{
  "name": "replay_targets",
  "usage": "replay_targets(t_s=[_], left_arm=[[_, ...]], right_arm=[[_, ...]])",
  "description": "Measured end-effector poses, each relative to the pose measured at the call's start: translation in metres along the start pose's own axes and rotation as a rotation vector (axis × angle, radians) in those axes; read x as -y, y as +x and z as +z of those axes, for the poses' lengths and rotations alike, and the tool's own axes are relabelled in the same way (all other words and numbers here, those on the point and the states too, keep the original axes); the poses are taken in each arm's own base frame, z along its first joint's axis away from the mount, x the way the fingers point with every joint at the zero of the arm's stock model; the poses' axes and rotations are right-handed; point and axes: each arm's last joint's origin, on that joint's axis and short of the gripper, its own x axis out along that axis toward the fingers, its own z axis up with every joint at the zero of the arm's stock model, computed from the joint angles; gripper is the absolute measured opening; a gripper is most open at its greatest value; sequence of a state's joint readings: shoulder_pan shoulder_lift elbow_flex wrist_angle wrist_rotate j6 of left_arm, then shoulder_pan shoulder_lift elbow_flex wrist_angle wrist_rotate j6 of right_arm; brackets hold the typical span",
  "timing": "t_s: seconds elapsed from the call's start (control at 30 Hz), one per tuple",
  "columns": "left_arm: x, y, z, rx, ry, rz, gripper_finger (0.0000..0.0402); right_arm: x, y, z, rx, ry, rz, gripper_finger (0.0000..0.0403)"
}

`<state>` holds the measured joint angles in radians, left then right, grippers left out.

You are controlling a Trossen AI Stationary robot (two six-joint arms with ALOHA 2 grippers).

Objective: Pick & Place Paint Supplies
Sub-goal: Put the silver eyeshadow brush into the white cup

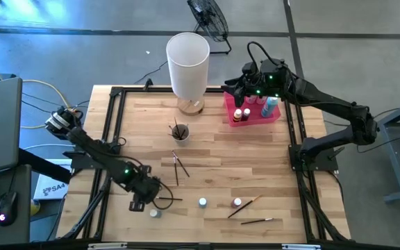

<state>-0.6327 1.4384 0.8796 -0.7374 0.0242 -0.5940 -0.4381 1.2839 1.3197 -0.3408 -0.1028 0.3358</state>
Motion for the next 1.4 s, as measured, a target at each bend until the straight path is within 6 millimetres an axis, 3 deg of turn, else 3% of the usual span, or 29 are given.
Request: replay_targets(t_s=[0.27,1.4], left_arm=[[-0.007,0.016,-0.009,-0.035,0.004,-0.055,0.0143],[-0.008,0.022,-0.006,0.066,-0.005,-0.031,0.0143]], right_arm=[[0.0,0.0,0.0,0.0,-0.001,0.0,0.0145],[0.0,0.0,0.0,0.0,-0.027,0.0,0.0145]])
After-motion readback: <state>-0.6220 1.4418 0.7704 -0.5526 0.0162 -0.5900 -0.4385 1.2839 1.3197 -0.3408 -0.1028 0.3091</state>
